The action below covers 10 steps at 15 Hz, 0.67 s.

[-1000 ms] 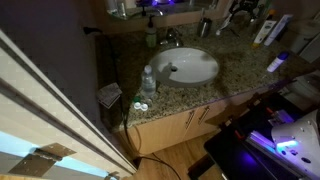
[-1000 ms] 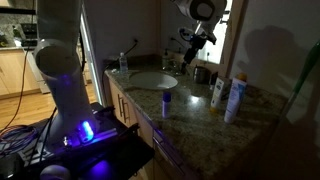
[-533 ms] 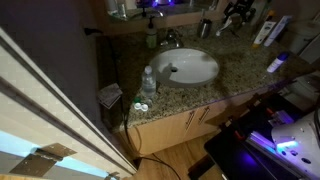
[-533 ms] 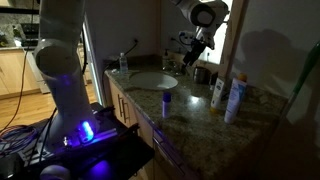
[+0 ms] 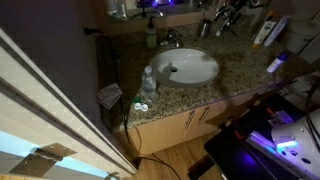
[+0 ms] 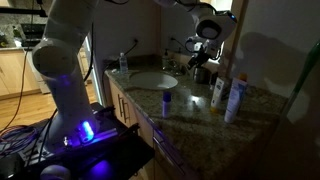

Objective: Remove the toothbrush from the silver cup and place it on the left side of the counter, place the toothpaste inside the silver cup

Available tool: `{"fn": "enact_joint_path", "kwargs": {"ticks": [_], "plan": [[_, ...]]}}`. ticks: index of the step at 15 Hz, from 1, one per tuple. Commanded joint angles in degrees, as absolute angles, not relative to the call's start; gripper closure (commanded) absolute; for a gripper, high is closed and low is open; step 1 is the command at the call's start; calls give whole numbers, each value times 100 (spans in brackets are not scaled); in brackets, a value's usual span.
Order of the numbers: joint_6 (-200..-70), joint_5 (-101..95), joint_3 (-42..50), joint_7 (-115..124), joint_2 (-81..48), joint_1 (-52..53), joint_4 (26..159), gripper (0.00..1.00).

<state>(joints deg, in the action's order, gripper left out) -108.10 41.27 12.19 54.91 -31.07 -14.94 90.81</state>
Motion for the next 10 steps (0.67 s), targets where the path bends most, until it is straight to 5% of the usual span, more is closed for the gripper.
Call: {"fn": "enact_joint_path", "kwargs": {"ticks": [1,10], "plan": [[-10842,4104,1162,5527,-3140,-1509,9036,0],[-11488,5585,889,5644,-3606,-1488,8698,0]]}}
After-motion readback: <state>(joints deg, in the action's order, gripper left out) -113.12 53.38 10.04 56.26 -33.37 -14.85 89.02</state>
